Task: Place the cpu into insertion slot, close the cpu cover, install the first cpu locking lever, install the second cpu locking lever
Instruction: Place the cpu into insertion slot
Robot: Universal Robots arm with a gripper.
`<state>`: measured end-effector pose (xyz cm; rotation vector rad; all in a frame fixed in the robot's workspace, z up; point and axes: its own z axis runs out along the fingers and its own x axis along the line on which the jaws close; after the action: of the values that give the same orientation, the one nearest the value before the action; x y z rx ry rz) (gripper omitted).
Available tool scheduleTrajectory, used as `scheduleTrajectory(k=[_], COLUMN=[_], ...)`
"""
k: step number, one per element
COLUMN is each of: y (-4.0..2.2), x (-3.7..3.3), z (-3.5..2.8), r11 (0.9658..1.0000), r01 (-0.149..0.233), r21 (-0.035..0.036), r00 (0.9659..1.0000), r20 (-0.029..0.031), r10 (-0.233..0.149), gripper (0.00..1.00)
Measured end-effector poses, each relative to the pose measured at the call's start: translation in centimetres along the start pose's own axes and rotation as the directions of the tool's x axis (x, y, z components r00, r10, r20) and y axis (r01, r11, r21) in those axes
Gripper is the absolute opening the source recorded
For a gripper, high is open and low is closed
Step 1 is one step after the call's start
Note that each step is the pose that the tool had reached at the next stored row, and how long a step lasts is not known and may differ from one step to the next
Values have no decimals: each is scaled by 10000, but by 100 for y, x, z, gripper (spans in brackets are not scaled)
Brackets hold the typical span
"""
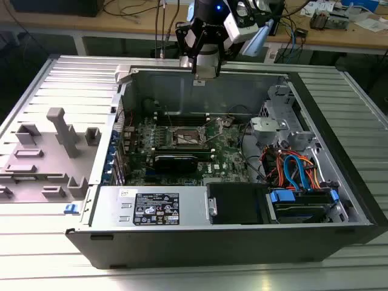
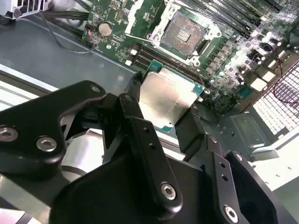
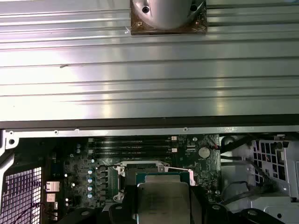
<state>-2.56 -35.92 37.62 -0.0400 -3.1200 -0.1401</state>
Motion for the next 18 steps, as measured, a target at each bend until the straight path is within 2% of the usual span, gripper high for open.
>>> scheduleTrajectory(k=[11,15,18], y=[-3,-39,-41], x=[0,-1,-1], z=[0,2,8], r11=[10000,10000,9998], r01=[-1,-1,-219], r21=[0,0,9], r00=[10000,10000,9998], r20=[0,1,19], r10=[1,1,219], gripper=[55,55,55])
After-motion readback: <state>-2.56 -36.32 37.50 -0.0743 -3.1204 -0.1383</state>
